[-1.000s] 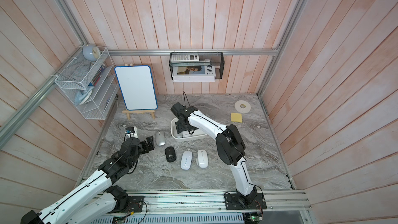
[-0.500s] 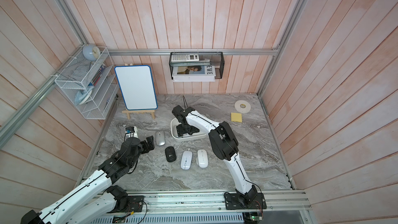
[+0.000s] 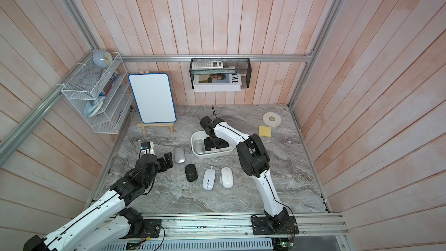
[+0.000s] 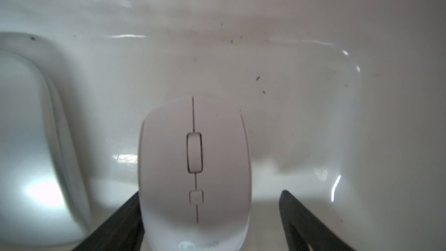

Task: Take out the mouse from the storage box
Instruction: Pick up the mouse from the storage box.

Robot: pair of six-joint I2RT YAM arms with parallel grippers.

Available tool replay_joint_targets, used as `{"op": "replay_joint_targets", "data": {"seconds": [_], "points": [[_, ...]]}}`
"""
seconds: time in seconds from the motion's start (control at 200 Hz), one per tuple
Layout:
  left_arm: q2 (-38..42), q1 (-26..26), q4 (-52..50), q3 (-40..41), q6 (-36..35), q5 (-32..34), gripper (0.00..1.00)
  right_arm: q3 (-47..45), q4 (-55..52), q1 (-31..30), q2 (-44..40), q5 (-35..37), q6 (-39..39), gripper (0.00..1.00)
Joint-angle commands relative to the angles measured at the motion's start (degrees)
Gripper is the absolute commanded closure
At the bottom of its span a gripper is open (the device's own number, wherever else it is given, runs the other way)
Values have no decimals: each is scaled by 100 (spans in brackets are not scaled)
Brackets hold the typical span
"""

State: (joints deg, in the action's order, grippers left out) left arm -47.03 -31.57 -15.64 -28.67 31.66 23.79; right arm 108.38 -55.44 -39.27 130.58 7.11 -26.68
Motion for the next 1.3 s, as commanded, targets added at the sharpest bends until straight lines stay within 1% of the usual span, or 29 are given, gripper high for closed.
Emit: {"op": "replay_joint_targets", "data": {"seconds": [0.0, 0.35, 0.475, 0.83, 1.015, 1.08, 1.135, 1.295], "points": [[-51, -24, 70, 32, -26, -102, 0, -116, 88, -43, -158, -151, 53, 12], [35, -24, 28, 45, -11, -86, 0, 164, 6, -29, 328, -128, 45, 12], [41, -23, 8, 36, -21, -79, 0, 231, -4, -29, 449, -145, 48, 15], [44, -24, 23, 43, -13, -76, 0, 474, -90, -29, 548, -144, 101, 32], [13, -24, 35, 44, -12, -76, 0, 541, -81, -15, 485, -53, 170, 33], [16, -24, 43, 44, -13, -73, 0, 658, -78, 51, 574, -141, 193, 33], [10, -24, 43, 37, -15, -68, 0, 789, -106, 158, 692, -307, 199, 35], [-16, -24, 35, 33, -20, -46, 0, 1181, -230, 264, 921, -290, 241, 35]]}}
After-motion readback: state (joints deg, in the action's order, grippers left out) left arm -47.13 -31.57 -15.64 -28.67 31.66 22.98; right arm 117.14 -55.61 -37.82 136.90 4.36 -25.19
